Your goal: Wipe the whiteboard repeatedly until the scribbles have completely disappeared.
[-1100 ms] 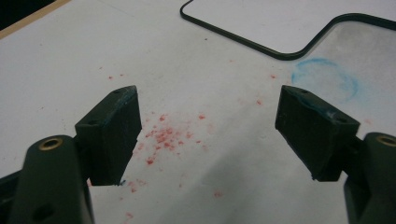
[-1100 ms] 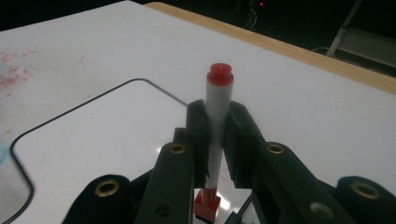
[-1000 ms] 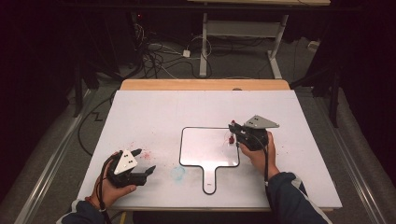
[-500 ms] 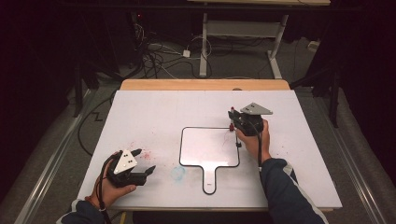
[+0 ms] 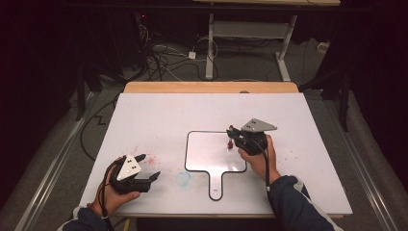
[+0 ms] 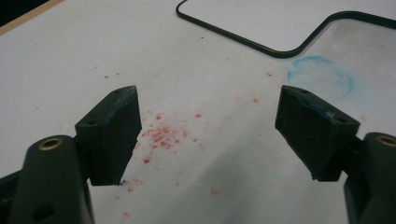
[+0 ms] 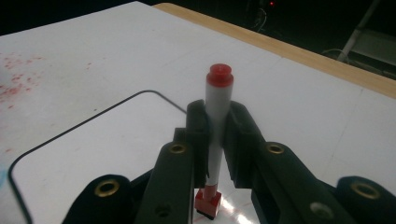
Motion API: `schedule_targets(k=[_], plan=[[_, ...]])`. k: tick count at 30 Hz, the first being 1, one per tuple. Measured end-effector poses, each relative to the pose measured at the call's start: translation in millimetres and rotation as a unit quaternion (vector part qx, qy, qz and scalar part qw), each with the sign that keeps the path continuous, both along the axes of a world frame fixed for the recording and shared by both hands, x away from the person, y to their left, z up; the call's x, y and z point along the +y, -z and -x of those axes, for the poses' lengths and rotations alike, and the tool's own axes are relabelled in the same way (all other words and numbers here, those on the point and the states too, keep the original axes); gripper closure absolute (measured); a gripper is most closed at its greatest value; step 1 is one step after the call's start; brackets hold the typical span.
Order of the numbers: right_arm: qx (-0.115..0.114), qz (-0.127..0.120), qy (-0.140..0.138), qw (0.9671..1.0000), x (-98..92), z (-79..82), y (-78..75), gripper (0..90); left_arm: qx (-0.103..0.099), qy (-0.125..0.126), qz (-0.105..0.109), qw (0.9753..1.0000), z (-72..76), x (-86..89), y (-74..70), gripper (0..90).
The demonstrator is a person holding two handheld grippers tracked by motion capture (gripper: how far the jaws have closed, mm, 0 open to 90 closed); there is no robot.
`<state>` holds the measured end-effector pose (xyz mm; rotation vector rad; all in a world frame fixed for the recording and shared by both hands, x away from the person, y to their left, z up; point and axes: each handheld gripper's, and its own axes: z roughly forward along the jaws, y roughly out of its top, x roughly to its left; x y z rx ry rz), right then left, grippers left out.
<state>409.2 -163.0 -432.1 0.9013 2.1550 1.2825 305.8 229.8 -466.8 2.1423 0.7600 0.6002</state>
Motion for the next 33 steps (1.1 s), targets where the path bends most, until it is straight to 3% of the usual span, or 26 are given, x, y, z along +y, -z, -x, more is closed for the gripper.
schedule_targets(k=[5, 8, 12, 15, 23, 26, 28, 33], plan=[[0.002, -0.002, -0.018, 0.9998, 0.1, 16.7, 0.2, 81.4, 0.001, 0.001, 0.001, 1.0, 0.2, -0.4, -0.2, 21.7], [-0.004, 0.004, -0.014, 0.9999, -2.2, 19.3, 0.5, 81.4, 0.0, 0.001, -0.001, 1.0, 0.3, -1.2, -0.2, 21.7], [-0.024, 0.008, 0.014, 0.9996, -7.8, 5.8, 2.9, 81.4, 0.0, 0.003, -0.002, 1.0, 0.0, -2.1, -0.3, 21.7], [-0.025, -0.006, 0.032, 0.9992, -11.0, -7.5, 4.9, 81.4, 0.001, 0.003, -0.002, 1.0, -0.6, -2.0, 0.1, 21.7], [-0.035, 0.001, 0.064, 0.9973, -13.4, -27.5, 5.7, 81.4, 0.003, 0.003, -0.001, 1.0, -0.8, -0.5, 0.7, 21.7], [-0.016, -0.02, 0.046, 0.9986, -12.1, -20.5, 5.3, 81.4, 0.002, 0.002, 0.0, 1.0, -0.1, 0.6, 0.4, 21.7], [-0.016, -0.011, 0.026, 0.9995, -7.5, -10.7, 4.3, 81.4, 0.002, 0.001, 0.0, 1.0, 0.1, 0.8, 0.4, 21.7], [-0.001, -0.018, -0.005, 0.9998, -1.9, 11.7, 3.4, 81.4, 0.001, 0.002, -0.001, 1.0, 1.3, -0.2, -0.1, 21.7]])
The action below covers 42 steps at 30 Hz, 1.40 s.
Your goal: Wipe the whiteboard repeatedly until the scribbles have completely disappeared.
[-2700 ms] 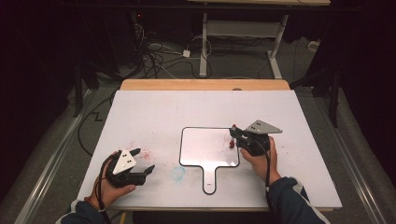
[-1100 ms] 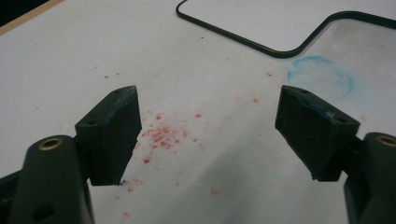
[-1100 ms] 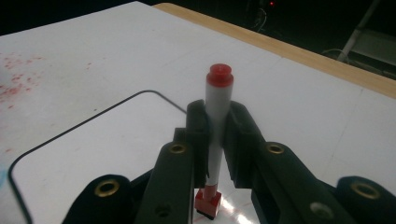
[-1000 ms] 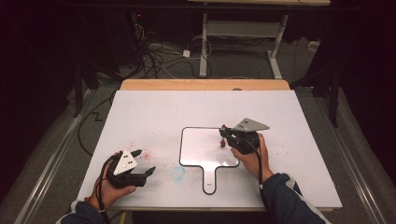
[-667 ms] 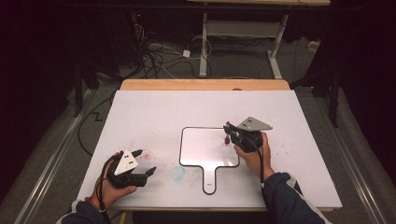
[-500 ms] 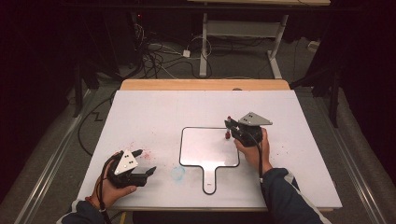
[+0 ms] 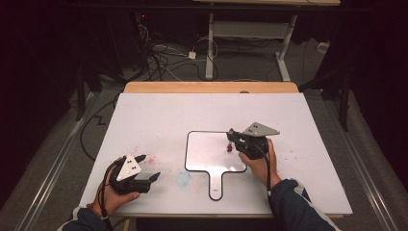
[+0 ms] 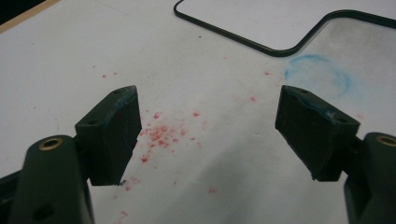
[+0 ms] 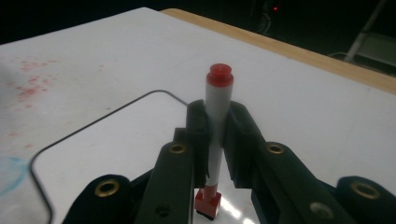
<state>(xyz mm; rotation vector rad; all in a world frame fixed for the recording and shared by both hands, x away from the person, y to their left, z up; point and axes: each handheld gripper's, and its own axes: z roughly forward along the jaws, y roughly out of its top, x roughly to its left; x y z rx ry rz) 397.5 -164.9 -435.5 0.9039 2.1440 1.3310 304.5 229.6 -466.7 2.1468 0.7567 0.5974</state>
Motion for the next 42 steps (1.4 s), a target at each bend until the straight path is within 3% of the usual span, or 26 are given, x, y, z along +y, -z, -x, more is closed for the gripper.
schedule_targets(k=[4, 7, 11, 15, 26, 31, 37, 42], plan=[[-0.013, 0.022, -0.007, 0.9996, 2.7, 5.8, -1.1, 81.4, 0.0, 0.001, -0.002, 1.0, 0.0, -1.3, -0.1, 21.7], [-0.029, 0.036, 0.027, 0.9986, -3.6, -6.4, -0.6, 81.4, 0.001, 0.003, -0.003, 1.0, -0.4, -2.3, 0.4, 21.7], [-0.031, 0.027, 0.071, 0.9966, -15.2, -26.8, 1.0, 81.4, 0.001, 0.004, -0.002, 1.0, -1.1, -2.6, 0.8, 21.7], [-0.035, 0.025, 0.085, 0.9955, -20.2, -36.5, 1.4, 81.4, 0.003, 0.004, -0.004, 1.0, -1.8, -2.1, 1.3, 21.7], [-0.044, 0.017, 0.071, 0.9963, -18.6, -43.8, 4.2, 81.4, 0.002, 0.006, -0.004, 1.0, -1.5, -2.4, 1.1, 21.7], [-0.021, 0.009, 0.056, 0.9981, -19.2, -37.5, 1.2, 81.4, 0.004, 0.007, -0.006, 1.0, -1.4, -2.4, 1.4, 21.7], [0.009, 0.023, 0.033, 0.9991, -15.4, -21.1, -6.2, 81.4, 0.004, 0.007, -0.005, 1.0, -0.8, -3.1, 1.0, 21.7], [0.012, 0.034, 0.034, 0.9988, -19.3, -8.2, -8.2, 81.4, 0.004, 0.008, -0.006, 0.9999, -0.9, -4.1, 1.4, 21.7]])
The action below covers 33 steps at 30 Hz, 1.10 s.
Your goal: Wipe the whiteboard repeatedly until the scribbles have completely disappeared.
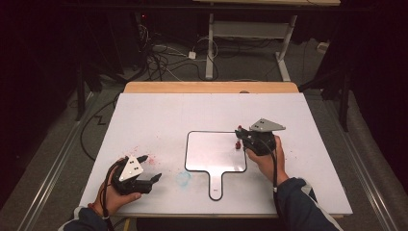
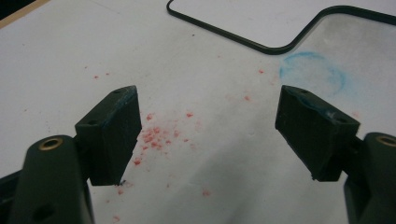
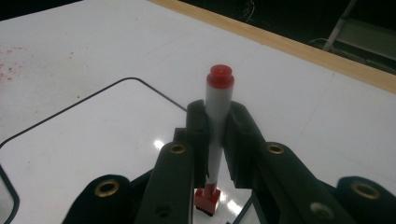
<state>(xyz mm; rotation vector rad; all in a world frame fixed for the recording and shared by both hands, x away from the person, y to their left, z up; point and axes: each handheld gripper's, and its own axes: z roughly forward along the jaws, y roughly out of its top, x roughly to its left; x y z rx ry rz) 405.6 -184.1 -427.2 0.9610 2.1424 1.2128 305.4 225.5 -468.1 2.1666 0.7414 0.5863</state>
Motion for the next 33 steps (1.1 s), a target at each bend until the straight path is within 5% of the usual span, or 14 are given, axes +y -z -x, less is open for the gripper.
schedule_targets(k=[11, 23, 33], plan=[[0.012, -0.005, -0.003, 0.9999, -14.5, 19.4, -1.7, 81.3, 0.0, 0.0, -0.002, 1.0, -0.8, -1.3, 0.0, 21.7], [-0.021, -0.024, 0.017, 0.9993, -6.5, 1.4, 6.9, 81.3, 0.0, 0.001, -0.005, 1.0, -1.0, -1.3, 0.8, 21.7], [-0.004, -0.045, -0.036, 0.9983, 15.5, 17.0, 8.4, 81.3, -0.001, 0.001, -0.007, 1.0, 0.5, -1.8, 0.6, 21.7]])
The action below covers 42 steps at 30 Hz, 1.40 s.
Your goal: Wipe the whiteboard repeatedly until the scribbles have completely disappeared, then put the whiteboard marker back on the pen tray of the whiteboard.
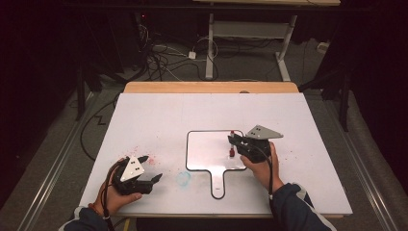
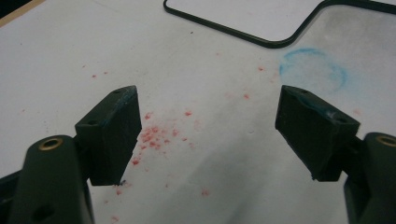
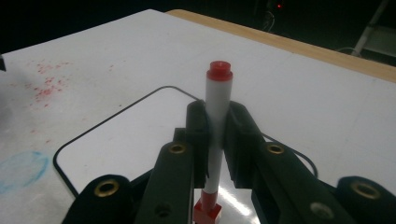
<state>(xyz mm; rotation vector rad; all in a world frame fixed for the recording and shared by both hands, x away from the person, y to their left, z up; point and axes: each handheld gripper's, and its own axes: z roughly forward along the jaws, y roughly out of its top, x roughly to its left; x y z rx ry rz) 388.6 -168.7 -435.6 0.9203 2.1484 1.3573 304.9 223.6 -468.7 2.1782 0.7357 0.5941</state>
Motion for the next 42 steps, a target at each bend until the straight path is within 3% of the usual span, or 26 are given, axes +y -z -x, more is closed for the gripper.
schedule_targets(k=[3, 6, 10, 17, 25, 34, 42], plan=[[-0.006, -0.005, -0.005, 1.0, 6.8, 0.2, 2.3, 81.2, 0.0, 0.0, -0.001, 1.0, -0.2, -0.4, 0.1, 21.7], [-0.019, 0.004, 0.012, 0.9997, 8.0, -3.4, 3.0, 81.3, 0.0, 0.002, -0.002, 1.0, 0.3, -1.2, -0.2, 21.7], [-0.009, -0.007, 0.032, 0.9994, -1.3, -4.6, 0.0, 81.3, -0.001, 0.002, -0.001, 1.0, 0.2, -0.9, -0.2, 21.7], [-0.01, -0.036, 0.04, 0.9985, -21.9, 12.2, -21.3, 81.3, 0.002, 0.002, -0.001, 1.0, -2.6, -1.2, 1.4, 21.7], [0.006, -0.038, 0.048, 0.9981, -39.1, 34.5, -30.5, 81.3, 0.001, 0.004, -0.002, 1.0, -2.3, -2.6, 0.6, 21.7], [0.055, -0.019, 0.076, 0.9954, -57.5, 44.7, -32.1, 81.2, 0.003, 0.005, -0.004, 1.0, -2.7, -3.2, 1.1, 21.7], [0.098, -0.002, 0.096, 0.9906, -51.1, 11.9, -12.5, 81.1, 0.004, 0.005, -0.008, 0.9999, -2.0, -3.9, 2.0, 21.7]])
